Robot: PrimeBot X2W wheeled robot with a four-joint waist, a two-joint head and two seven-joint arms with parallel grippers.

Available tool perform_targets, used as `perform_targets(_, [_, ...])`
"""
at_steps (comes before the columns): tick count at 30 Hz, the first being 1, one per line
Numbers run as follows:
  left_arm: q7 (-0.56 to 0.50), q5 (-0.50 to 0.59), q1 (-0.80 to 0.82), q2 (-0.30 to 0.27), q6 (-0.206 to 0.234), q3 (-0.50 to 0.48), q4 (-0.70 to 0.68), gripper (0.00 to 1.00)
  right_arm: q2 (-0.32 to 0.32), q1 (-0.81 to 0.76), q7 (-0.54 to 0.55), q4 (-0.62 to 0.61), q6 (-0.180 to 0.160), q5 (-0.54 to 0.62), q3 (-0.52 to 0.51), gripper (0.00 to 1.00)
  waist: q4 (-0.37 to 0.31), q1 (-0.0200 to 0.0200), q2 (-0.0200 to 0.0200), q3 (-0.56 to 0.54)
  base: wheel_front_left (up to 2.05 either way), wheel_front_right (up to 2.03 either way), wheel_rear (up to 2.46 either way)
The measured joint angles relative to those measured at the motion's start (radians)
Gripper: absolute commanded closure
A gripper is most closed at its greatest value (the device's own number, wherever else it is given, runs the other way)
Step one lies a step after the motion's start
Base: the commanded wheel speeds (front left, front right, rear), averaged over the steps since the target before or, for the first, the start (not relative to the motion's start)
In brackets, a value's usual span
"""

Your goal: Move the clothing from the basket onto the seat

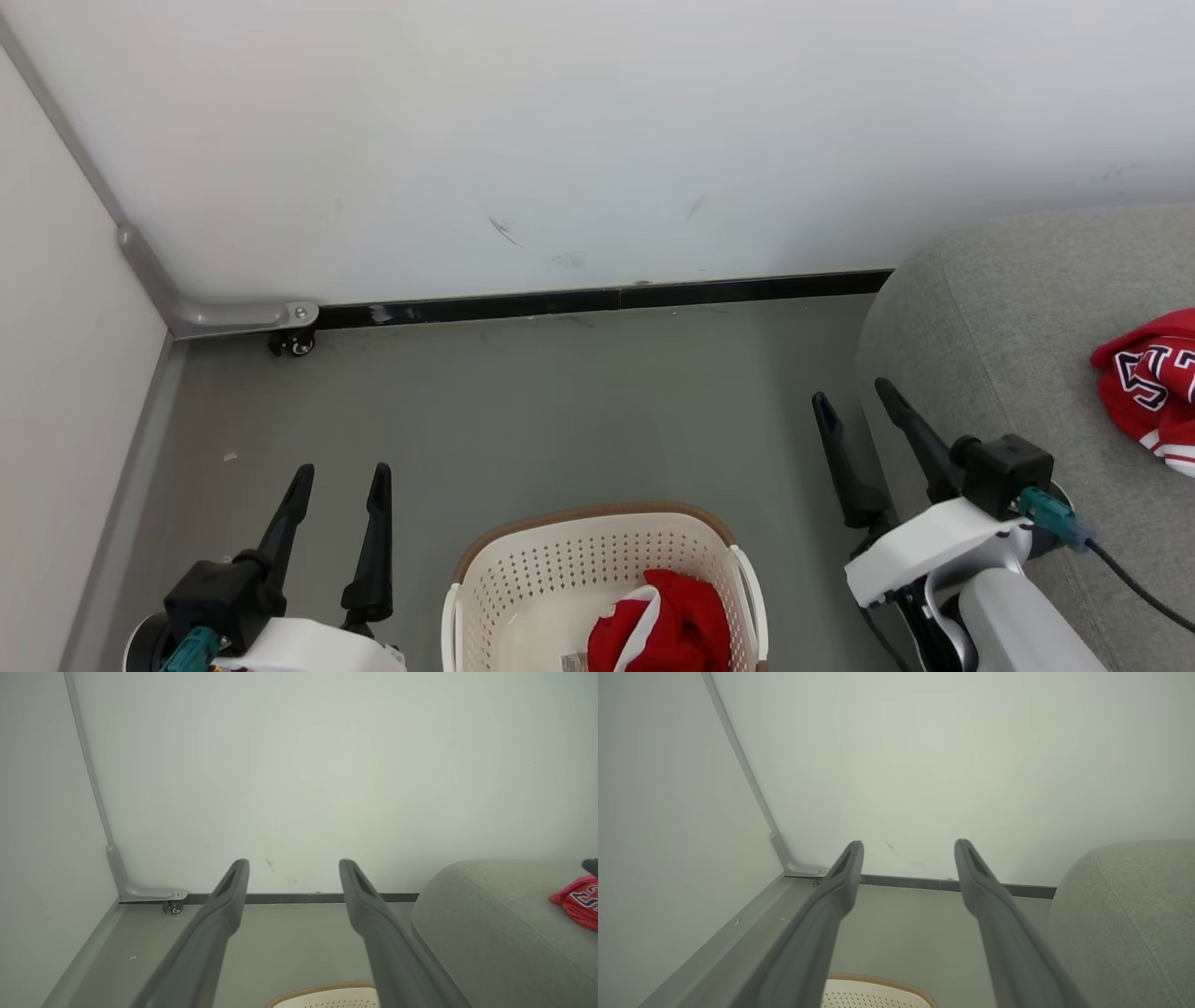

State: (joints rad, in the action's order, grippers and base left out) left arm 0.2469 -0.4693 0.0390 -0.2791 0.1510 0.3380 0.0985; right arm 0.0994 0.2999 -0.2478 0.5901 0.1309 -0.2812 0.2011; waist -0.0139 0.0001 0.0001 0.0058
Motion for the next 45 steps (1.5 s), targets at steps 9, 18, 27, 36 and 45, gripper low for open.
perform_targets(9, [0.000,0.000,-0.027,0.001,0.010,-0.015,0.009,0.00,-0.026,-0.097,0.000,-0.044,0.000,0.050,-0.043,0.00,-0.005,0.0000,0.0000,-0.023,0.00,0.00,0.00])
perform_targets(18, [0.000,0.016,-0.045,-0.001,0.018,-0.025,0.007,0.00,-0.040,-0.162,0.000,-0.097,0.000,0.083,-0.071,0.00,-0.019,0.0000,0.0000,-0.028,0.00,0.00,0.00])
perform_targets(27, [0.001,0.039,-0.056,-0.001,0.025,-0.025,0.007,0.00,-0.044,-0.199,0.009,-0.156,0.000,0.115,-0.106,0.00,-0.027,0.0000,0.0000,-0.028,0.00,0.00,0.00])
perform_targets(36, [0.001,0.053,-0.059,-0.001,0.026,-0.028,0.001,0.00,-0.047,-0.227,0.021,-0.207,0.000,0.129,-0.120,0.00,-0.032,0.0000,0.0000,-0.024,0.00,0.00,0.00])
perform_targets(45, [0.001,0.062,-0.059,0.001,0.026,-0.031,-0.009,0.00,-0.048,-0.260,0.038,-0.261,0.000,0.100,-0.113,0.00,-0.036,0.0000,0.0000,-0.021,0.00,0.00,0.00])
